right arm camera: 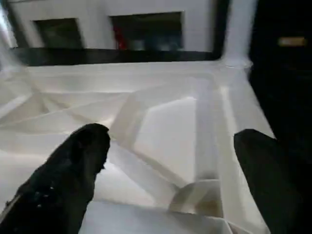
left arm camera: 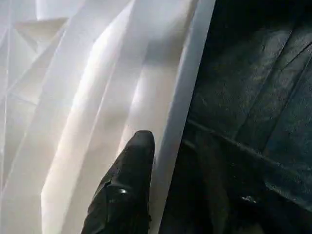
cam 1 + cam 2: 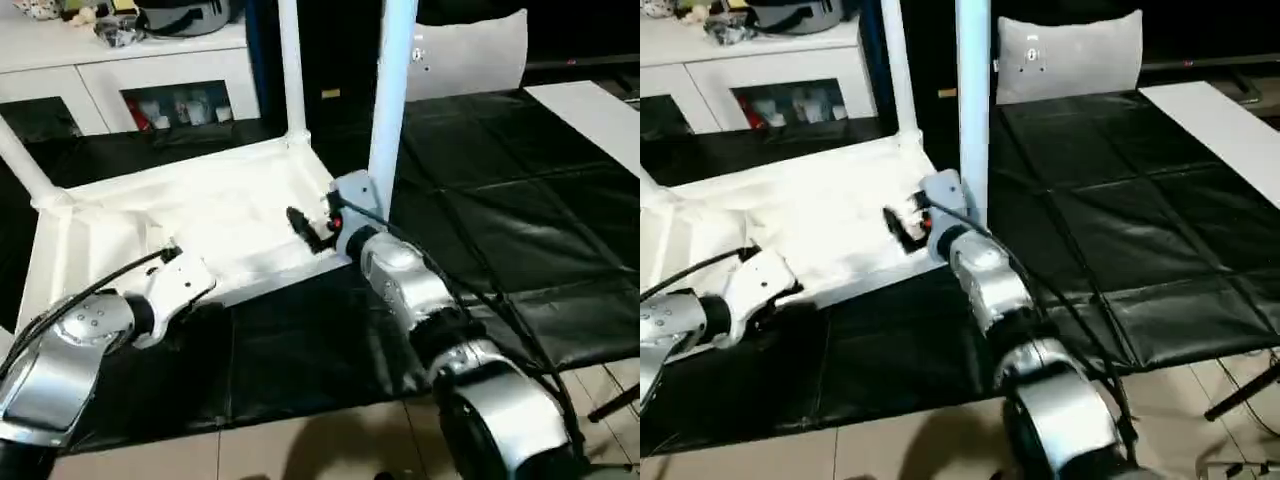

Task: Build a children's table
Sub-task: Rotate leg to tighten

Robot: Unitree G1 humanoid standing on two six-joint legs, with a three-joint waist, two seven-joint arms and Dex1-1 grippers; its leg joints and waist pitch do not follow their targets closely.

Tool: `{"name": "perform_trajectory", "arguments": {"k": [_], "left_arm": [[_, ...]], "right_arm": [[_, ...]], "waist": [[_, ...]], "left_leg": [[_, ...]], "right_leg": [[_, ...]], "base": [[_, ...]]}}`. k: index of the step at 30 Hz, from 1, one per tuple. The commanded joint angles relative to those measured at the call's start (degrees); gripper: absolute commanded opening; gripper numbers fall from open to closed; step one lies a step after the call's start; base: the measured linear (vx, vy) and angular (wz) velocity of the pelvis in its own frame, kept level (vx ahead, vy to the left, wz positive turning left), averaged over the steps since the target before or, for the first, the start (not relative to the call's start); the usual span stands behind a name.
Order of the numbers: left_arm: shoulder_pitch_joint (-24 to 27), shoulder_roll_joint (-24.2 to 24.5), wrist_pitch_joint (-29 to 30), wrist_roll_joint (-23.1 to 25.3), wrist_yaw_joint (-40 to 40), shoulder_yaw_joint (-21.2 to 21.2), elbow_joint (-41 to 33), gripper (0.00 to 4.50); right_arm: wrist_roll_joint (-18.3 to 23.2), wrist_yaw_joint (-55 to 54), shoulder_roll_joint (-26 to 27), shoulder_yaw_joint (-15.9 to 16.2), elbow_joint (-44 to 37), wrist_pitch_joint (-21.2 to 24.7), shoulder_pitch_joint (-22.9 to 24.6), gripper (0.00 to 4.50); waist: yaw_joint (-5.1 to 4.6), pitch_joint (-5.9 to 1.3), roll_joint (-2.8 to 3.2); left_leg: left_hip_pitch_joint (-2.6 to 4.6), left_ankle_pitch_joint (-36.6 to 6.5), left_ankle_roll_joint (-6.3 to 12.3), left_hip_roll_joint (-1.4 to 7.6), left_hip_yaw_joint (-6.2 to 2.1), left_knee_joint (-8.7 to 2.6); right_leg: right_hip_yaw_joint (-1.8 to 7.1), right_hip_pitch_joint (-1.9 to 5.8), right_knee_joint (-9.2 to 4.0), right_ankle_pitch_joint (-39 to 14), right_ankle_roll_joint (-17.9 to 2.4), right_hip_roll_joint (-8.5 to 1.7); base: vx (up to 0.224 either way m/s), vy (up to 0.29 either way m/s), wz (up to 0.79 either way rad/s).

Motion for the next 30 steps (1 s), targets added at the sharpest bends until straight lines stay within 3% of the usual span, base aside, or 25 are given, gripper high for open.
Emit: {"name": "perform_trajectory", "arguments": {"k": [1, 5, 8, 12, 13, 15, 21, 22, 23, 25, 30], "left_arm": [[0.43, 0.7, -1.06, 0.45, 0.94, -0.17, 0.92, 1.61], [0.57, 0.22, -2.58, 0.88, 2.44, -0.11, 2.13, 1.61], [-0.31, -1.9, -5.75, 1.28, 6.12, 0.59, 5.36, 1.61], [-0.97, -2.64, -7.02, 1.43, 7.13, 0.18, 7.06, 1.61], [-1.36, -3.1, -7.68, 1.45, 7.58, -0.05, 7.98, 1.61], [-2.22, -4.52, -9.06, 0.8, 8.6, -0.07, 10.03, 1.61], [-6.48, -8.25, -16.47, 1.98, 14.25, -0.98, 18.19, 1.61], [-7.73, -9.84, -18.35, 1.72, 15.86, -0.89, 19.98, 1.61], [-7.73, -9.84, -18.35, 1.72, 15.86, -0.89, 19.98, 1.61], [-8.59, -11.62, -19.8, 1.7, 17.34, -1.06, 21.56, 1.61], [-6.9, -15.21, -23.19, -0.57, 18.75, -1.05, 21.62, 1.61]], "right_arm": [[0.11, -4.69, -1.34, -2.8, 2.97, -1.93, -1.96, 4.5], [0.72, -6.71, -2.04, -4.42, 4.82, -3.17, -3.14, 4.5], [1.27, -11.9, -3.73, -7.06, 6.43, -6.34, -4.53, 4.5], [1.59, -14.1, -5.27, -8.3, 7.93, -8.13, -5.17, 4.5], [1.51, -14.93, -6.06, -8.68, 8.49, -8.55, -5.21, 4.5], [0.91, -16.08, -7.67, -9.13, 9.28, -8.57, -4.93, 4.5], [-0.01, -17.52, -11.86, -10.31, 8.81, -10.45, -2.84, 4.5], [-0.6, -18.66, -13.31, -10.34, 7.88, -10.9, -1.67, 4.5], [-0.6, -18.66, -13.31, -10.34, 7.88, -10.9, -1.67, 4.5], [-1.46, -20.54, -15.26, -10.11, 6.05, -11.5, 0.51, 4.5], [-1.35, -20.81, -16.81, -11.27, 0.54, -11.76, 5.85, 4.5]], "waist": [[-0.16, -3.58, 0.75], [0.6, -3.55, 0.64], [0.8, -3.59, 0.56], [0.88, -3.64, 0.59], [0.85, -3.6, 0.91], [0.88, -3.61, 0.79], [1.7, -3.92, 0.33], [1.93, -4.06, 0.75], [1.84, -4.0, 0.51], [1.99, -4.19, 0.74], [2.07, -4.29, 0.31]], "left_leg": [[-0.03, -10.72, 1.2, 3.98, -1.63, -4.94], [-0.06, -10.14, 1.54, 3.93, -1.39, -4.89], [-0.06, -9.86, 1.36, 3.86, -1.33, -4.81], [-0.03, -10.86, 1.44, 3.87, -1.33, -4.82], [-0.01, -11.13, 1.56, 3.82, -1.3, -4.77], [0.2, -11.19, 1.56, 3.75, -1.14, -4.68], [-0.13, -8.62, 2.55, 3.51, -1.03, -4.36], [-0.03, -8.05, 2.67, 3.59, -1.0, -4.19], [-0.13, -7.82, 2.77, 3.59, -0.94, -4.21], [-0.22, -6.89, 2.93, 3.65, -1.05, -4.08], [-0.41, -5.9, 4.15, 3.57, -0.86, -3.86]], "right_leg": [[5.43, 3.41, -3.35, -15.41, -7.04, -5.33], [5.5, 3.5, -3.16, -14.47, -7.16, -5.36], [5.45, 3.42, -3.34, -15.05, -6.88, -5.41], [5.38, 3.46, -3.32, -15.69, -6.61, -5.38], [5.35, 3.4, -3.35, -15.81, -6.54, -5.31], [5.29, 3.28, -3.62, -16.01, -6.39, -5.18], [5.16, 3.54, -3.49, -14.55, -6.06, -5.1], [5.12, 3.48, -3.43, -14.52, -5.74, -5.18], [5.06, 3.49, -3.56, -14.36, -5.6, -5.03], [5.0, 3.58, -3.25, -13.02, -5.72, -5.08], [4.86, 3.65, -3.41, -12.31, -5.33, -5.08]], "base": [[0.0, 0.0, 0.0], [0.0, 0.0, 0.0], [0.0, 0.0, 0.0], [0.0, 0.0, 0.0], [0.0, 0.0, 0.0], [0.0, 0.0, 0.0], [0.0, 0.0, 0.0], [0.0, 0.0, 0.0], [0.0, 0.0, 0.0], [0.0, 0.0, 0.0], [0.0, 0.0, 0.0]]}}
